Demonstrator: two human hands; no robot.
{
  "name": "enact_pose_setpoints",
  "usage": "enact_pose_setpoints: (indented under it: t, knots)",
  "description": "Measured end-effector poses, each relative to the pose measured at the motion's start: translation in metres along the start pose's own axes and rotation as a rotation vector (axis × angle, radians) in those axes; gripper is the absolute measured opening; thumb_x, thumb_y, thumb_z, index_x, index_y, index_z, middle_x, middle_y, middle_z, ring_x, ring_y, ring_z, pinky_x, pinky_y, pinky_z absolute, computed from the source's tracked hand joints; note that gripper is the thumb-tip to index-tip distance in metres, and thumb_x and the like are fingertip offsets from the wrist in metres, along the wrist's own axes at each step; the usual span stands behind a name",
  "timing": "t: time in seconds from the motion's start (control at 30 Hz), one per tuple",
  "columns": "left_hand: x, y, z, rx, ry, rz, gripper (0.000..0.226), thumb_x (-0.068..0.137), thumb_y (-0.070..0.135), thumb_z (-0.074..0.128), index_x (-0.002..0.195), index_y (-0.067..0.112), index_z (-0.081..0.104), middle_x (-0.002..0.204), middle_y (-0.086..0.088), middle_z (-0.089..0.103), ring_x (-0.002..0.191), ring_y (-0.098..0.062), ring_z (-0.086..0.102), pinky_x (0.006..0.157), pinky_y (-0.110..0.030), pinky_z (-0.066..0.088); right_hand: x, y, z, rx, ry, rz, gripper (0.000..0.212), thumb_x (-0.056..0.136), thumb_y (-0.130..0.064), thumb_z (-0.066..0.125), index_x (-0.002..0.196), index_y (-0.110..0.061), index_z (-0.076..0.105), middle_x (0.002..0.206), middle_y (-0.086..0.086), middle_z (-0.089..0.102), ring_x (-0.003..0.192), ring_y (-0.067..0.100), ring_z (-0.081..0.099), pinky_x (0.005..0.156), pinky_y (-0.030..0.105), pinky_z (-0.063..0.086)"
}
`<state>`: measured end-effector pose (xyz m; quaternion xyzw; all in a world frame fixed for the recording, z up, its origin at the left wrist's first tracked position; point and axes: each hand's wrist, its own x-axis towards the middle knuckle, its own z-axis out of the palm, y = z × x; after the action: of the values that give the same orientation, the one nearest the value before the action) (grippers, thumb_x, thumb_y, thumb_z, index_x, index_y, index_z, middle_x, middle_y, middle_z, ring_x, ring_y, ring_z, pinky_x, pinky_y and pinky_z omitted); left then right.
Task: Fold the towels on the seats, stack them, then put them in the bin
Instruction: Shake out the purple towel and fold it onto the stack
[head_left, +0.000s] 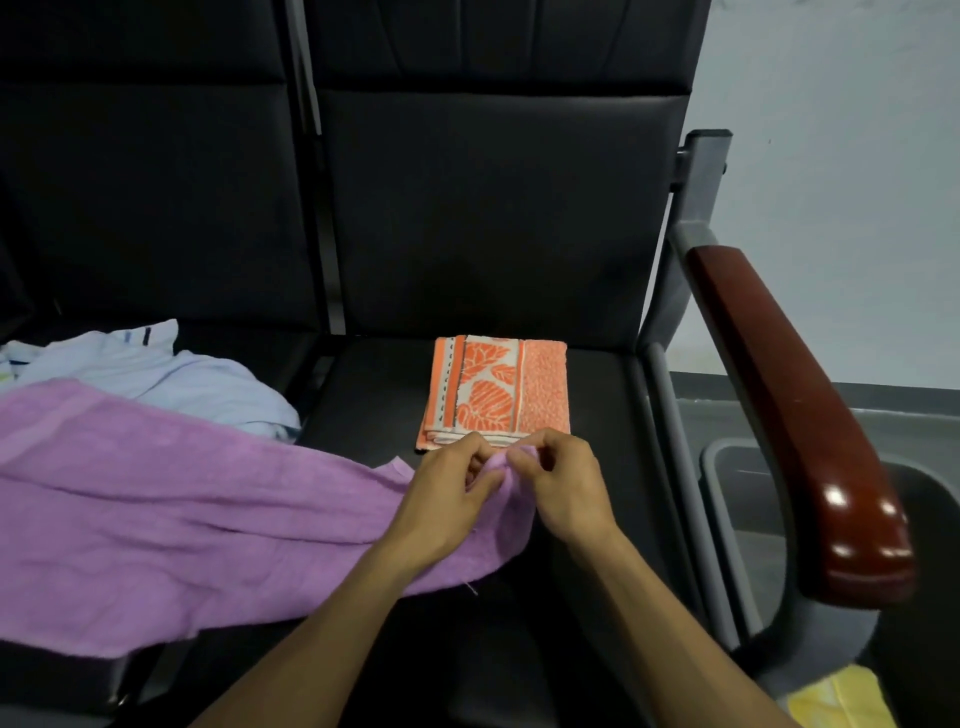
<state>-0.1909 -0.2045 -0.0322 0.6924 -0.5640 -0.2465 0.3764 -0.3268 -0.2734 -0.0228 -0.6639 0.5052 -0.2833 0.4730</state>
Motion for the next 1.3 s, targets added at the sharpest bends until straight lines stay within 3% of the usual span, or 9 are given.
enact_pose_setpoints:
  t: [0.17, 0.33, 0.5, 0.67, 0.83, 0.93, 1.07, 1.23, 1.3]
  knots:
    - [-0.001, 0.002, -0.007, 0.043, 0.007, 0.019, 0.009, 0.103, 0.024, 0.055, 0.095, 0.024, 0.050, 0.107, 0.006, 0.064, 0.098, -0.005, 0.062, 0.082, -0.026, 0.057, 0.001, -0.003, 0.001, 0.213, 0.048, 0.050, 0.018, 0.102, -0.014, 0.051, 0.088, -0.008, 0.061, 0.080, 0.003, 0.069, 0.073, 0.013, 0.066, 0.061, 0.026, 0.051]
    - [0.000, -0.007, -0.024, 0.145, 0.186, 0.082, 0.010, 0.095, 0.022, 0.067, 0.089, 0.022, 0.059, 0.097, 0.007, 0.066, 0.089, -0.011, 0.064, 0.077, -0.040, 0.057, 0.002, -0.006, -0.012, 0.110, 0.373, -0.037, 0.016, 0.103, -0.020, 0.049, 0.093, -0.012, 0.059, 0.083, -0.005, 0.063, 0.079, 0.011, 0.060, 0.065, 0.025, 0.044]
    - [-0.011, -0.005, -0.027, 0.088, 0.153, 0.170, 0.008, 0.095, 0.021, 0.066, 0.089, 0.022, 0.061, 0.089, 0.009, 0.066, 0.083, -0.013, 0.063, 0.071, -0.042, 0.054, -0.014, -0.015, -0.004, -0.076, -0.394, -0.199, 0.021, 0.086, -0.033, 0.075, 0.105, -0.024, 0.070, 0.093, -0.015, 0.072, 0.085, -0.007, 0.065, 0.070, 0.015, 0.053]
    - [-0.010, -0.018, -0.033, 0.157, 0.117, 0.085, 0.011, 0.096, 0.030, 0.067, 0.090, 0.023, 0.061, 0.103, 0.009, 0.070, 0.092, -0.010, 0.065, 0.077, -0.039, 0.058, -0.001, 0.002, -0.007, -0.357, 0.117, -0.093, 0.013, 0.086, -0.015, 0.065, 0.074, -0.020, 0.065, 0.071, -0.001, 0.068, 0.069, 0.022, 0.066, 0.057, 0.033, 0.052]
    - [-0.012, -0.017, -0.034, 0.191, 0.024, 0.125, 0.008, 0.097, 0.029, 0.065, 0.091, 0.025, 0.061, 0.101, 0.011, 0.067, 0.093, -0.009, 0.063, 0.080, -0.038, 0.056, -0.014, 0.000, 0.009, -0.366, -0.309, -0.193, 0.040, 0.082, -0.048, 0.075, 0.116, -0.037, 0.059, 0.101, -0.015, 0.069, 0.091, 0.007, 0.065, 0.078, 0.030, 0.053]
    - [-0.015, -0.016, -0.033, 0.242, -0.007, 0.104, 0.012, 0.096, 0.030, 0.066, 0.089, 0.025, 0.058, 0.096, 0.011, 0.066, 0.086, -0.012, 0.060, 0.076, -0.039, 0.055, -0.011, 0.001, 0.014, -0.431, -0.203, -0.212, 0.012, 0.090, -0.036, 0.067, 0.080, -0.030, 0.063, 0.073, -0.007, 0.064, 0.074, 0.017, 0.063, 0.066, 0.035, 0.049]
    - [-0.014, -0.020, -0.037, 0.321, 0.007, 0.040, 0.016, 0.096, 0.034, 0.065, 0.087, 0.024, 0.056, 0.098, 0.010, 0.066, 0.081, -0.011, 0.057, 0.069, -0.031, 0.051, -0.009, -0.003, -0.003, -0.657, 0.087, -0.107, 0.011, 0.093, -0.032, 0.063, 0.100, -0.025, 0.067, 0.078, 0.001, 0.056, 0.081, 0.032, 0.065, 0.063, 0.031, 0.041]
    - [-0.017, -0.012, -0.034, 0.298, -0.060, 0.075, 0.013, 0.099, 0.033, 0.060, 0.090, 0.026, 0.055, 0.088, 0.015, 0.057, 0.079, -0.009, 0.053, 0.066, -0.027, 0.043, -0.022, -0.007, 0.010, -0.380, -0.386, -0.187, 0.018, 0.090, -0.039, 0.070, 0.105, -0.029, 0.068, 0.086, -0.008, 0.073, 0.077, 0.010, 0.070, 0.075, 0.037, 0.060]
    - [-0.016, -0.013, -0.034, 0.289, -0.084, 0.063, 0.013, 0.100, 0.033, 0.059, 0.092, 0.024, 0.053, 0.095, 0.011, 0.061, 0.084, -0.013, 0.057, 0.071, -0.032, 0.049, -0.016, -0.007, 0.010, -0.406, -0.206, -0.171, 0.016, 0.095, -0.034, 0.064, 0.086, -0.022, 0.068, 0.068, -0.002, 0.070, 0.060, 0.016, 0.068, 0.065, 0.039, 0.059]
